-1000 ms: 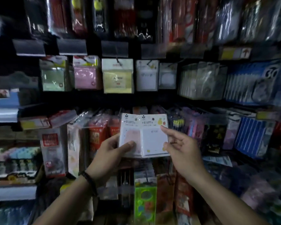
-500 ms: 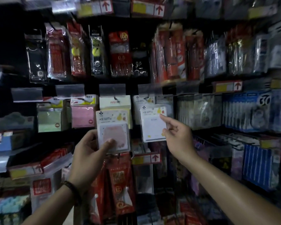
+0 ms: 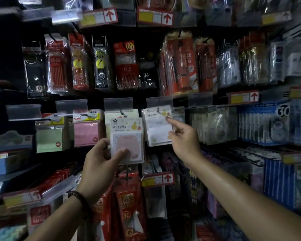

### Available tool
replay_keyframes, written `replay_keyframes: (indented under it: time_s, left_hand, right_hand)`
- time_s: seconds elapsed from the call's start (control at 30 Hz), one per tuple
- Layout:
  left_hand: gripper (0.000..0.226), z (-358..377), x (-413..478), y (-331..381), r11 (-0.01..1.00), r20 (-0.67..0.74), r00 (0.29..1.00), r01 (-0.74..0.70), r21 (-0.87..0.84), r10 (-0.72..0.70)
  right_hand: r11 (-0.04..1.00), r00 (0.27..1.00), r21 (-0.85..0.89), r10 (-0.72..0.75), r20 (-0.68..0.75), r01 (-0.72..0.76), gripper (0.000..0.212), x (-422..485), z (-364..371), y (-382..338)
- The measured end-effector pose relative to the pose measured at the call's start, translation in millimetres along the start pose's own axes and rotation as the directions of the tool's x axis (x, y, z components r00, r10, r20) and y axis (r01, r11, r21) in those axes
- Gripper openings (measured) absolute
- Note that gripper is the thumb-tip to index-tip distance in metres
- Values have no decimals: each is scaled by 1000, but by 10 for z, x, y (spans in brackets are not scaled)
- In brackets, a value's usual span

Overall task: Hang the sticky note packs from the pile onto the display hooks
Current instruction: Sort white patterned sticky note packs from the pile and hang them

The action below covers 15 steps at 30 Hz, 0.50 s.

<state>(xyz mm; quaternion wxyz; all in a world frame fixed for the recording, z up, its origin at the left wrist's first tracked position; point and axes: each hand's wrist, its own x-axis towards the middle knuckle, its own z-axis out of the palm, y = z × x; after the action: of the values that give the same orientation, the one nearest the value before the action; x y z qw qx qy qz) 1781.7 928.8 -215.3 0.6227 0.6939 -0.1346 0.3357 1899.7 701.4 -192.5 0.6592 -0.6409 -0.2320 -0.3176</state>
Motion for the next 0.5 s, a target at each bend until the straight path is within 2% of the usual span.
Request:
replay_keyframes:
  time_s: [0.1, 0.23, 0.37, 0.5]
  left_hand:
    - [26, 20, 25, 5, 1000, -3, 1000, 3, -4, -3]
    - [28, 15, 72, -32, 1000, -19, 1000, 6, 17, -5]
    - [28, 16, 105, -55, 999, 0, 999, 45, -30, -45]
    - [30, 29, 106, -41, 995, 8, 998, 66, -77, -66]
  right_hand:
    - [999, 1000, -54, -6, -15, 6, 52, 51, 49, 55]
    - [968, 998, -245, -44, 48, 55, 52, 199, 133, 74]
    - [885, 996, -459, -44, 79, 75, 55, 327, 178, 29]
    - [797, 992, -599, -11, 124, 83, 62, 390, 200, 19]
